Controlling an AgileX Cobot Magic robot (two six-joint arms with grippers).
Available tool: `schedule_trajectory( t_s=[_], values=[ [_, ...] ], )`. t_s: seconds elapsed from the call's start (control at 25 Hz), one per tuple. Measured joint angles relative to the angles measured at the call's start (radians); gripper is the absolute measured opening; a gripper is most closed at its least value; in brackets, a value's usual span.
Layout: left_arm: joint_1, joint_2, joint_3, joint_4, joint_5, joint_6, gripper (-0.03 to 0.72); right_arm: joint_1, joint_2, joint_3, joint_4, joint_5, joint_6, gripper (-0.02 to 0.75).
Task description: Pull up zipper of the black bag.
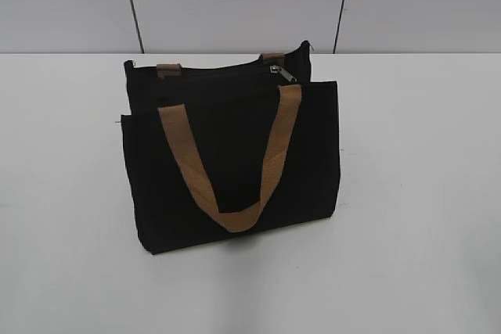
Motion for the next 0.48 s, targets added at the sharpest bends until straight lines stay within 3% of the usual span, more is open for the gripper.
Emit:
schedule_trajectory(
  t_s=[0.48],
  values=[
    [0.000,0.000,0.000,0.000,0.000,0.000,0.238,-0.002,0.000,0.000,0.000,0.000,0.000,0.433]
  ],
)
